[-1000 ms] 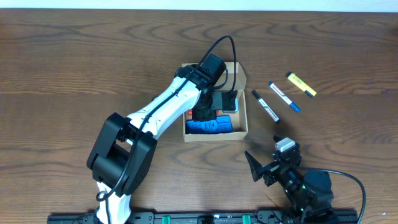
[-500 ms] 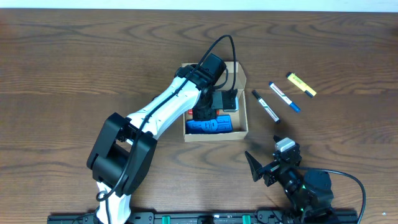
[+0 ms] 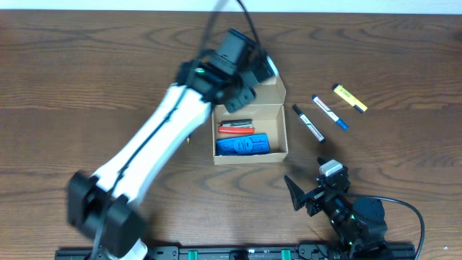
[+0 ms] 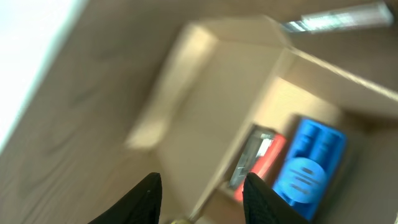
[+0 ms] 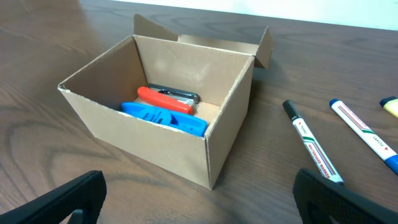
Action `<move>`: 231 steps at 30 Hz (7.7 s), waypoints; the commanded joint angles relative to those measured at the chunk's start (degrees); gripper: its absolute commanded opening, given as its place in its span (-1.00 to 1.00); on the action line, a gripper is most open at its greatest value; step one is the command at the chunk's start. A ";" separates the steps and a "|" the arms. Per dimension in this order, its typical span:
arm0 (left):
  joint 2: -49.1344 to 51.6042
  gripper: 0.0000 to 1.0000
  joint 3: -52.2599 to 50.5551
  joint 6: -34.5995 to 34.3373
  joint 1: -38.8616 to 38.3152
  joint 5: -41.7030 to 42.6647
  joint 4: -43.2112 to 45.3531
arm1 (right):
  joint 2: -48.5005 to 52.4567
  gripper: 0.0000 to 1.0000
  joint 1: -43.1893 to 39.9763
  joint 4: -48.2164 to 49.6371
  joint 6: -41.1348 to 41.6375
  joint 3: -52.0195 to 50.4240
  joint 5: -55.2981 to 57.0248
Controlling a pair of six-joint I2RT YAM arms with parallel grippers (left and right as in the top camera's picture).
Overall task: Pack container
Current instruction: 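Withdraw the left gripper and move it over the correction tape, then lower the left gripper and grasp the correction tape, then carry the correction tape into the box and lower it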
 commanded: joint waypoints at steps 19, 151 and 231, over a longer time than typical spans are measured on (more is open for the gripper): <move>-4.24 0.00 0.72 -36.74 20.46 -13.07 -12.79 | -0.31 0.98 1.11 -0.04 -0.46 -0.26 -0.26; 5.75 -0.30 -38.01 -39.71 15.30 -5.03 25.03 | -0.31 0.99 1.11 -0.04 -0.46 -0.26 -0.26; 5.99 -0.20 -26.45 27.82 -1.95 1.16 19.15 | -0.31 0.99 1.11 -0.04 -0.46 -0.26 -0.26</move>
